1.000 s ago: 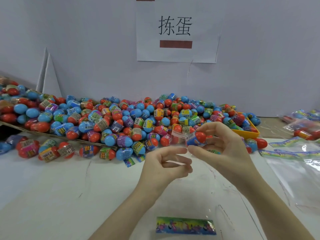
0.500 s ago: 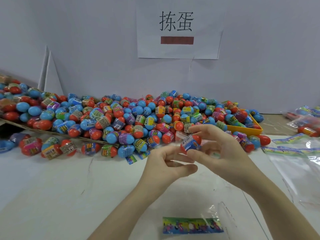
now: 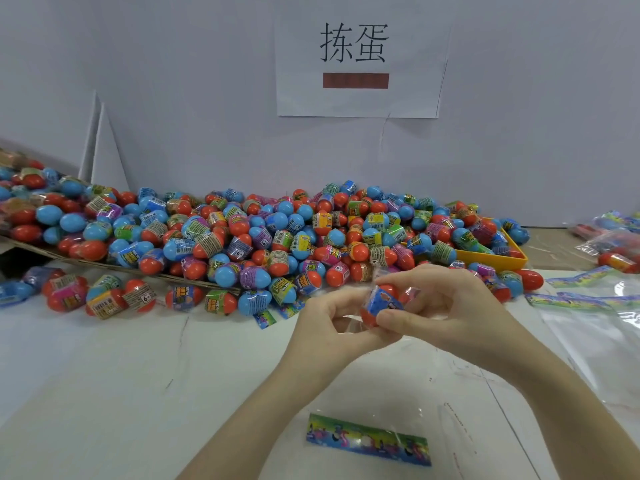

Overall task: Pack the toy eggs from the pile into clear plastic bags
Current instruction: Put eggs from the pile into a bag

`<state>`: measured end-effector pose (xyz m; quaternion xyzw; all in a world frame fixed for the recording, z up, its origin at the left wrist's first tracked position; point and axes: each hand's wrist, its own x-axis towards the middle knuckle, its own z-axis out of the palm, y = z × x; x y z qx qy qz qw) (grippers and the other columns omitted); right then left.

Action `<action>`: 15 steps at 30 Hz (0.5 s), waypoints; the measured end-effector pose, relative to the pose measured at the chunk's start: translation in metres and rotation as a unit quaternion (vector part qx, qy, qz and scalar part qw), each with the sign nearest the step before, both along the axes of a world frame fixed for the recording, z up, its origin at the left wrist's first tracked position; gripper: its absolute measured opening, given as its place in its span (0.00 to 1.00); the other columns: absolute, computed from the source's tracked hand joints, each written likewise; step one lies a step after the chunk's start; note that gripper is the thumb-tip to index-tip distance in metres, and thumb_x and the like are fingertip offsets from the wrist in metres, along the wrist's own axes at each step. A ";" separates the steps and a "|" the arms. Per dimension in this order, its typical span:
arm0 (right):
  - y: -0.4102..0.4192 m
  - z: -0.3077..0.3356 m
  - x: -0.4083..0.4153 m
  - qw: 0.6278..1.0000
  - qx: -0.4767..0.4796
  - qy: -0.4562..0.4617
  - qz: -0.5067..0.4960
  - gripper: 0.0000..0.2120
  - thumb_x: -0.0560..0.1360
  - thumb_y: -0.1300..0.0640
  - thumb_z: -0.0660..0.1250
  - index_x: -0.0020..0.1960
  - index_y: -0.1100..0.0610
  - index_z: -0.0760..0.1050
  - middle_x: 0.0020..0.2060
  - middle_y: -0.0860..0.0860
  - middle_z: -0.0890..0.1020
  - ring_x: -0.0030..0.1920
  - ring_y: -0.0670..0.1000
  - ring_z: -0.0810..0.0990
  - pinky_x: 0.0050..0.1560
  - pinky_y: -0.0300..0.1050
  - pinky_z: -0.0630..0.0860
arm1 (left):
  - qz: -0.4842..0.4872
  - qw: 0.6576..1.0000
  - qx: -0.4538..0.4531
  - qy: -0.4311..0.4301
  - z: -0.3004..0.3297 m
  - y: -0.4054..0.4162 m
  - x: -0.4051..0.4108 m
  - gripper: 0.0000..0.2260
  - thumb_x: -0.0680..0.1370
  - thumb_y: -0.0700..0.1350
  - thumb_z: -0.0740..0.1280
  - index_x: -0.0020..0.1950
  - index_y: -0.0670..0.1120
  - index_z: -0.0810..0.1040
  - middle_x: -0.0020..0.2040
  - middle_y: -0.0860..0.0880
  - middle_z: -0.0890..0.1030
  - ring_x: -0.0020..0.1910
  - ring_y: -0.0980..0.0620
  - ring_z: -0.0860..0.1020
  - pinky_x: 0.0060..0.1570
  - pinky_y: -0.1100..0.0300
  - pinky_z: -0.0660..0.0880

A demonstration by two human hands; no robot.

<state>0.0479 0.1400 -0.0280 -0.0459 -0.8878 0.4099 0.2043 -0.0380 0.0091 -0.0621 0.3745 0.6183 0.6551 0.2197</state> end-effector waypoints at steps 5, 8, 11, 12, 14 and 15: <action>0.002 -0.003 -0.002 1.000 -0.008 0.006 0.005 0.10 0.72 0.54 0.66 0.44 0.37 0.76 0.38 0.41 0.82 0.42 0.45 0.81 0.43 0.43 0.80 | 0.004 1.000 -0.011 0.016 -0.001 0.000 0.000 0.11 0.69 0.38 0.74 0.47 0.51 0.83 0.43 0.53 0.84 0.39 0.55 0.80 0.44 0.57 0.79; -0.001 -0.004 -0.004 1.000 -0.011 -0.001 -0.011 0.06 0.69 0.53 0.69 0.41 0.40 0.78 0.37 0.40 0.82 0.39 0.46 0.82 0.41 0.45 0.80 | 0.009 0.999 -0.018 0.043 -0.002 0.001 0.000 0.10 0.70 0.39 0.73 0.48 0.50 0.83 0.43 0.49 0.84 0.39 0.57 0.79 0.44 0.59 0.79; -0.003 -0.004 -0.004 0.999 -0.011 0.005 -0.037 0.09 0.62 0.46 0.68 0.40 0.47 0.80 0.34 0.43 0.82 0.37 0.45 0.81 0.38 0.44 0.81 | 0.016 0.998 -0.027 0.053 -0.002 0.002 0.001 0.09 0.70 0.41 0.73 0.49 0.49 0.83 0.44 0.46 0.83 0.38 0.58 0.77 0.41 0.65 0.77; -0.003 -0.005 -0.004 0.999 -0.012 0.007 -0.041 0.11 0.61 0.45 0.68 0.41 0.48 0.80 0.33 0.43 0.82 0.36 0.45 0.81 0.37 0.43 0.81 | 0.017 0.998 -0.027 0.055 -0.002 0.002 0.001 0.10 0.70 0.41 0.73 0.49 0.49 0.83 0.44 0.46 0.83 0.38 0.58 0.77 0.39 0.66 0.76; -0.005 -0.005 -0.004 0.999 -0.016 0.008 -0.046 0.11 0.61 0.45 0.68 0.41 0.47 0.79 0.32 0.44 0.82 0.34 0.44 0.81 0.34 0.39 0.79 | 0.016 0.998 -0.018 0.056 -0.002 0.003 0.001 0.09 0.70 0.41 0.73 0.48 0.51 0.83 0.41 0.50 0.83 0.37 0.60 0.77 0.37 0.68 0.75; -0.005 -0.005 -0.004 0.999 -0.018 0.005 -0.046 0.10 0.61 0.44 0.68 0.40 0.47 0.79 0.31 0.44 0.82 0.33 0.44 0.81 0.32 0.36 0.78 | 0.018 0.998 -0.015 0.055 -0.002 0.003 0.002 0.09 0.70 0.41 0.73 0.47 0.53 0.82 0.38 0.53 0.82 0.35 0.62 0.77 0.36 0.67 0.75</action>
